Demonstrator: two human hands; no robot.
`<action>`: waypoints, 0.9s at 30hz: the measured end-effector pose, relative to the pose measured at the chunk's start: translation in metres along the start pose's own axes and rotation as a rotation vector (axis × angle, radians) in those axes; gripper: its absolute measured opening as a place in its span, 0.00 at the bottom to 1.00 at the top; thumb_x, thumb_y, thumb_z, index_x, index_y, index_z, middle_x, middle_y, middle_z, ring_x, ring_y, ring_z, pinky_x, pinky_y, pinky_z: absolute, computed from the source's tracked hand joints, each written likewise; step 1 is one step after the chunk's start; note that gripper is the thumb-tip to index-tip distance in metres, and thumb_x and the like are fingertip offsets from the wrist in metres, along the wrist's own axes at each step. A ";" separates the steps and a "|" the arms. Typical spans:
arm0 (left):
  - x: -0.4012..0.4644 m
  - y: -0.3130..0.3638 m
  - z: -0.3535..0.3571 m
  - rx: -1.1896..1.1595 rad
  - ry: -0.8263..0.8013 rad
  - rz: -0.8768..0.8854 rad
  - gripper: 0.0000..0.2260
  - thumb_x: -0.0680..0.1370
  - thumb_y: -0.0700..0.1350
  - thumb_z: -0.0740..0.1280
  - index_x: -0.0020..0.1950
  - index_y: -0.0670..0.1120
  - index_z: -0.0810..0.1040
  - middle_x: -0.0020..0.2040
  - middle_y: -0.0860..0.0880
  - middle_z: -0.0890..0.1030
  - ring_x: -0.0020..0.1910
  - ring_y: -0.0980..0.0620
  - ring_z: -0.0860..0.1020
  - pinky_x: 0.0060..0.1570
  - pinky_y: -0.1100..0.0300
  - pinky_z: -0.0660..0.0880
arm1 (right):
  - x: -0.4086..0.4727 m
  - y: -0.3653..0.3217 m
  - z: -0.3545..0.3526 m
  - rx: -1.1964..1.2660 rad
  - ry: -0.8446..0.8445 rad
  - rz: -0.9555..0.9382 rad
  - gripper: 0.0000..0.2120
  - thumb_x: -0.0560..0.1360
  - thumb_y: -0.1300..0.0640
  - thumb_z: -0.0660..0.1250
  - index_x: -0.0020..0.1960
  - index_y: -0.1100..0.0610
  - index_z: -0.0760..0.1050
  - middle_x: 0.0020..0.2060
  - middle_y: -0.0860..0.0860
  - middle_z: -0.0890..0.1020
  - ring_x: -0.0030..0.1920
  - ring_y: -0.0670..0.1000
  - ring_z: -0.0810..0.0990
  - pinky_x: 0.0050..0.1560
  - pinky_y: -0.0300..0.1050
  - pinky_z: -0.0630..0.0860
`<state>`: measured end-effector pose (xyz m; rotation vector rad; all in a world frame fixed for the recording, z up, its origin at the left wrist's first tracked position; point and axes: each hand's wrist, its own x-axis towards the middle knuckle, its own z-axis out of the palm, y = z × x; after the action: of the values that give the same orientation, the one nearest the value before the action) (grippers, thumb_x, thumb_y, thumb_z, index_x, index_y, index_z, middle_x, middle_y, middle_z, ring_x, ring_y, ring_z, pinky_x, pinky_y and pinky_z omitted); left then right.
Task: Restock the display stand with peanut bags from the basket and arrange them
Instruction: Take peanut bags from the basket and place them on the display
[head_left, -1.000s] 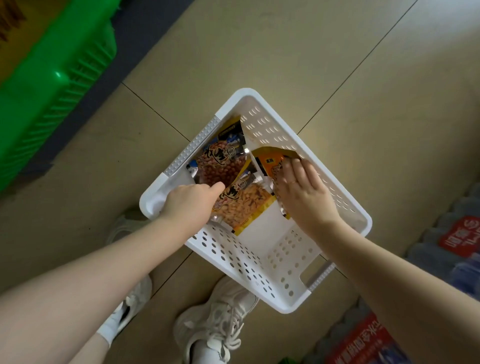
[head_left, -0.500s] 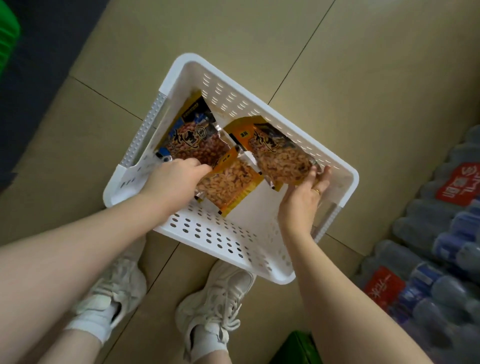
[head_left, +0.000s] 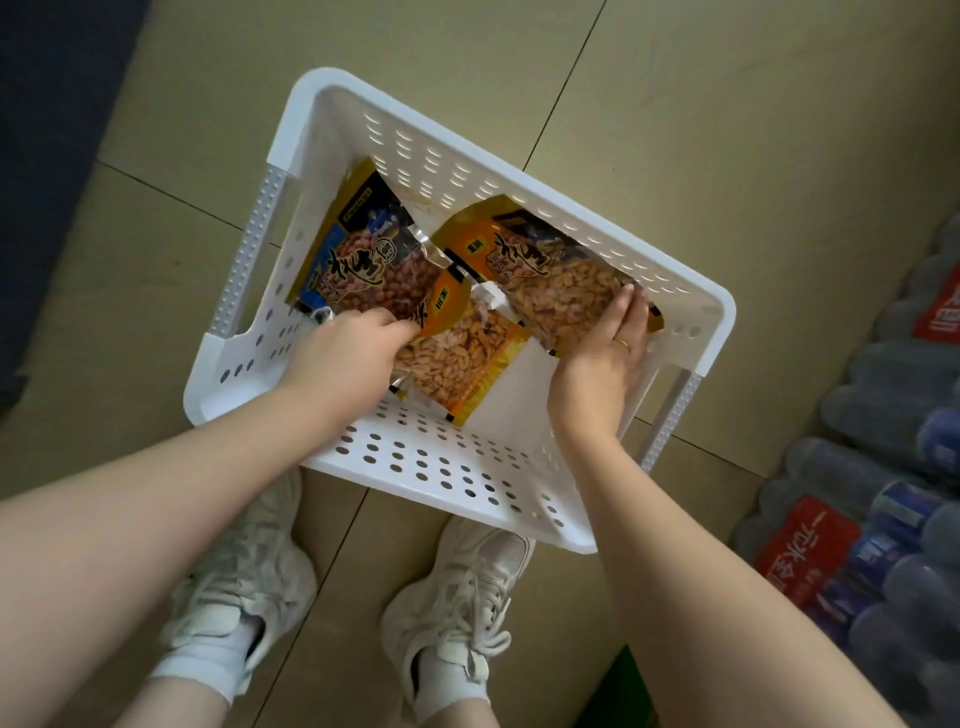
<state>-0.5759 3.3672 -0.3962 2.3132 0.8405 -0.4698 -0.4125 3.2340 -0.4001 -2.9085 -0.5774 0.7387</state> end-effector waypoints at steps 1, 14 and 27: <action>0.000 0.000 0.000 -0.003 -0.001 0.001 0.18 0.77 0.34 0.59 0.66 0.45 0.72 0.59 0.42 0.78 0.54 0.39 0.76 0.45 0.46 0.77 | 0.003 -0.002 -0.002 0.066 0.013 0.037 0.32 0.77 0.70 0.51 0.76 0.58 0.41 0.77 0.56 0.46 0.76 0.55 0.46 0.75 0.49 0.45; -0.007 -0.009 -0.015 -0.021 0.010 -0.161 0.07 0.76 0.32 0.56 0.47 0.43 0.68 0.42 0.42 0.76 0.38 0.40 0.74 0.32 0.50 0.69 | 0.035 -0.006 0.026 0.003 -0.405 0.337 0.39 0.69 0.43 0.71 0.71 0.59 0.57 0.71 0.60 0.62 0.71 0.62 0.60 0.71 0.57 0.62; -0.019 -0.005 -0.021 -0.245 0.005 -0.283 0.06 0.79 0.42 0.59 0.47 0.46 0.62 0.29 0.48 0.69 0.30 0.46 0.70 0.27 0.57 0.63 | 0.017 -0.029 0.019 1.022 -0.555 0.780 0.20 0.68 0.53 0.74 0.56 0.59 0.74 0.44 0.54 0.84 0.38 0.52 0.84 0.39 0.46 0.81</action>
<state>-0.5909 3.3749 -0.3731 1.9817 1.1675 -0.4525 -0.4174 3.2672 -0.4192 -1.8515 0.7776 1.3801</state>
